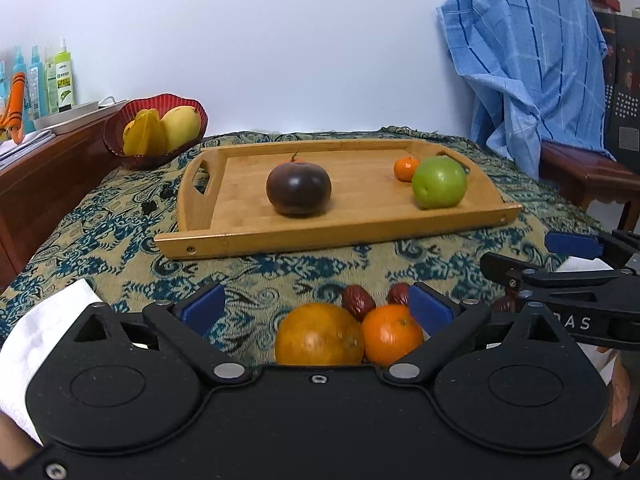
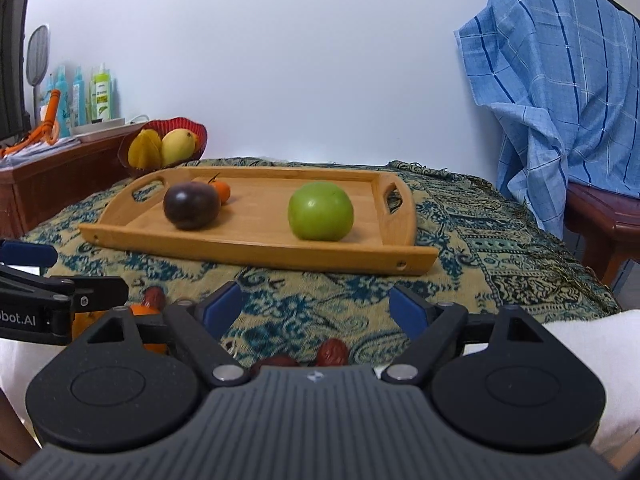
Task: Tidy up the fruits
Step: 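Lower the left tool to the large orange while the right tool approaches a red date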
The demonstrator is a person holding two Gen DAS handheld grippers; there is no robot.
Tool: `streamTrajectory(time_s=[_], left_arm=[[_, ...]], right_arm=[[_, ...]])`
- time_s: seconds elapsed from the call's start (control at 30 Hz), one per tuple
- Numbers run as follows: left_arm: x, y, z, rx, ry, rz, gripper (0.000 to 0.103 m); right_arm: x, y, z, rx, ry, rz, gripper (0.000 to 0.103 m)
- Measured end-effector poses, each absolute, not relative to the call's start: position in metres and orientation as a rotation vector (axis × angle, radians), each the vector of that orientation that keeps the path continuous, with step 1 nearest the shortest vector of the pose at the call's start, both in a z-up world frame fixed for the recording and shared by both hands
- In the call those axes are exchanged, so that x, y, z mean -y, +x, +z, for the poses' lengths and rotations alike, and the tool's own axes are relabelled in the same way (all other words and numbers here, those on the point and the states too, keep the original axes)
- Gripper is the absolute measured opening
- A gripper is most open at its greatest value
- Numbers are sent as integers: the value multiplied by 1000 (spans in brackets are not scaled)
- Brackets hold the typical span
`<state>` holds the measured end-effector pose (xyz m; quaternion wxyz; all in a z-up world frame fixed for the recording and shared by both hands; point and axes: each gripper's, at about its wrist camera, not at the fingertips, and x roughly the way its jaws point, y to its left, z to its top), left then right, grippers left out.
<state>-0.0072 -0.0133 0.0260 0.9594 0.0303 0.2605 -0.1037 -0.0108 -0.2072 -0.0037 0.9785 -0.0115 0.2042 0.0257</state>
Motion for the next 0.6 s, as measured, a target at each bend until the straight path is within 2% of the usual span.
streamTrajectory(time_s=[0.13,0.43,0.6], left_arm=[[13,-14,22,-528,73,-201,98],[4,-21,23,-535,45,-181,79],[3,-25,18,-555,40,-181,64]], right_arm=[[199,-17,-10,-418,-57,27,92],[190,-35,-17,-403,-48,30,91],[177,-42,-20,-381,-107,63,81]])
